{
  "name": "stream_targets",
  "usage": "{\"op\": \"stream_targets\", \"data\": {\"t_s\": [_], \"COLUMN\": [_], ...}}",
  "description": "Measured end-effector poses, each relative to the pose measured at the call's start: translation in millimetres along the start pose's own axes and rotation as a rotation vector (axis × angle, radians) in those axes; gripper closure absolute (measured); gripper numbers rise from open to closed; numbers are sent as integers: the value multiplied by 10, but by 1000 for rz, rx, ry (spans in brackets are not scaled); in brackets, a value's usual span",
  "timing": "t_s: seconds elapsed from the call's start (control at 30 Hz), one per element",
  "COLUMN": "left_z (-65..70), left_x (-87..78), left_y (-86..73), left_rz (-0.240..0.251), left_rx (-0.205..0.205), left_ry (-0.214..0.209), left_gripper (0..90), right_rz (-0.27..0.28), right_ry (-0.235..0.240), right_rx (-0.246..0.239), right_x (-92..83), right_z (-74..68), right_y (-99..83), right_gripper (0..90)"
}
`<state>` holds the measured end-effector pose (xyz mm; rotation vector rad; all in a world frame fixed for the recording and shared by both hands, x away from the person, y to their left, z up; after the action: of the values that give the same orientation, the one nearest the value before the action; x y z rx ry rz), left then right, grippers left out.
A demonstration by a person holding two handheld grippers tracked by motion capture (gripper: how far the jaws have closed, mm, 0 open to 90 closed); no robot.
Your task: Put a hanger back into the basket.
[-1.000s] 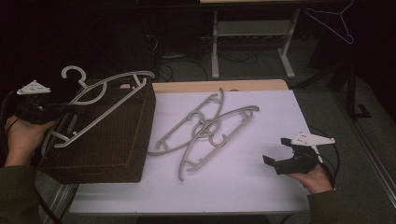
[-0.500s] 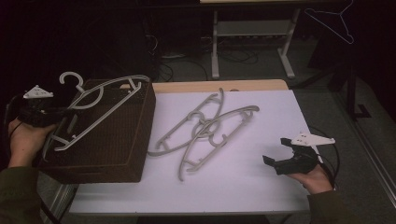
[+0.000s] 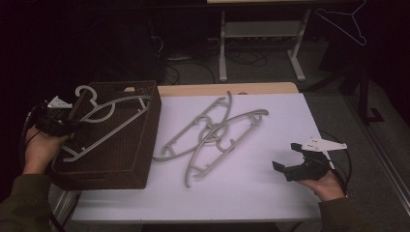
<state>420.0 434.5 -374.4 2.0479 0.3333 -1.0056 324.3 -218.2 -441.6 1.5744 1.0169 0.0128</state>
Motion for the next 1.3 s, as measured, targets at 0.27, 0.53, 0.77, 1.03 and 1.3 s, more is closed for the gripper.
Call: {"op": "stream_targets", "data": {"t_s": [0.27,0.53,0.77,1.03,1.3], "left_z": [79,103,58,170,398], "left_x": [157,186,80,-7,-126], "left_y": [-76,-137,-86,107,406], "left_rz": [-29,-32,52,172,262], "left_rx": [-26,-43,-109,-147,-142], "left_ry": [-27,-73,-100,-173,-239], "left_gripper": [824,801,582,437,319], "right_rz": [0,4,10,7,8], "right_ry": [1,-3,-3,-2,-1], "right_rx": [-3,-5,-5,-12,-14], "right_x": [-1,-9,-10,-5,-4], "right_z": [0,6,-2,-16,-19], "right_y": [2,10,15,17,18], "right_gripper": [0,0,0,0,0]}}
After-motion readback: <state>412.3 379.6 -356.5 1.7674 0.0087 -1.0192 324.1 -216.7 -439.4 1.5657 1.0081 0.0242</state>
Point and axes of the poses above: each handheld gripper's, and its own axes: x roughly forward along the jaws, y roughly out of its top, z roughly to its right, the point moved 7 cm from there along x, roughly forward along the jaws, and after that the axes turned 13 degrees about x, right-handed, at the moved point
